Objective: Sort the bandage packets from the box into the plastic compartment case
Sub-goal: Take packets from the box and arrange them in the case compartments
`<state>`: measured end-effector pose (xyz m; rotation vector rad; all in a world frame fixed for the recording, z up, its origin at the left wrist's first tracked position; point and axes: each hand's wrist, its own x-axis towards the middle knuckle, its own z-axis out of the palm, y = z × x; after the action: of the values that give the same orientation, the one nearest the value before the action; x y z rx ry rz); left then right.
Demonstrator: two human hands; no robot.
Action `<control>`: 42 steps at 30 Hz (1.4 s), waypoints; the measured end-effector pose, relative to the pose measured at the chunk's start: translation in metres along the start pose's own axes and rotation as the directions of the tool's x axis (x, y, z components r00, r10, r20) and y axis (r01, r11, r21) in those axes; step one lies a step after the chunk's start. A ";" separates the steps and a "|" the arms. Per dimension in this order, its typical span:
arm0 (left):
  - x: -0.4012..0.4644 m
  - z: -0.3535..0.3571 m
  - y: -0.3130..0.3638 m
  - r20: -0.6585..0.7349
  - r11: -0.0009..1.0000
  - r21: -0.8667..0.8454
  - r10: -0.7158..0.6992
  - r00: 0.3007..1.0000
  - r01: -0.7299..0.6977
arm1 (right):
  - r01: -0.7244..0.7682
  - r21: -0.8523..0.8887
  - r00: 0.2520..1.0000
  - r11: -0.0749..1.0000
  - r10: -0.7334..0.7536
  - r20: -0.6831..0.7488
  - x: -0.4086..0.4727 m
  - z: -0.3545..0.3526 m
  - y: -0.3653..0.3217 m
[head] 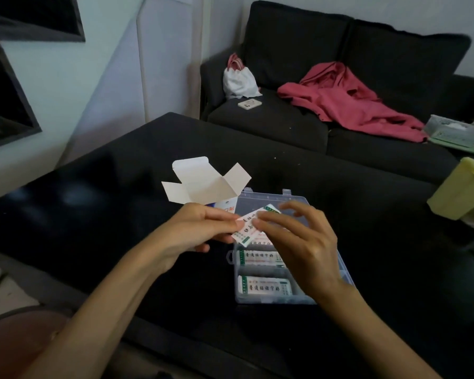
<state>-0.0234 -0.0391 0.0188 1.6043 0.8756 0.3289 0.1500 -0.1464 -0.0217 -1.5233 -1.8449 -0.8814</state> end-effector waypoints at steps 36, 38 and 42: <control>0.034 0.055 -0.010 -0.087 0.877 0.302 0.417 0.905 -0.375 | -0.811 0.441 0.586 0.385 0.533 0.610 0.000 -0.048 0.057; 0.036 0.056 -0.007 -0.144 0.879 0.275 0.438 0.888 -0.389 | -0.798 0.452 0.602 0.399 0.549 0.580 0.004 -0.048 0.060; 0.043 0.072 -0.002 -0.105 0.859 0.350 0.432 0.896 -0.374 | -0.832 0.314 0.527 0.458 0.472 0.707 -0.002 -0.053 0.071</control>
<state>0.0519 -0.0610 -0.0117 2.0955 0.7452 0.6656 0.2221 -0.1805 0.0183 -1.8870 -1.3311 0.6008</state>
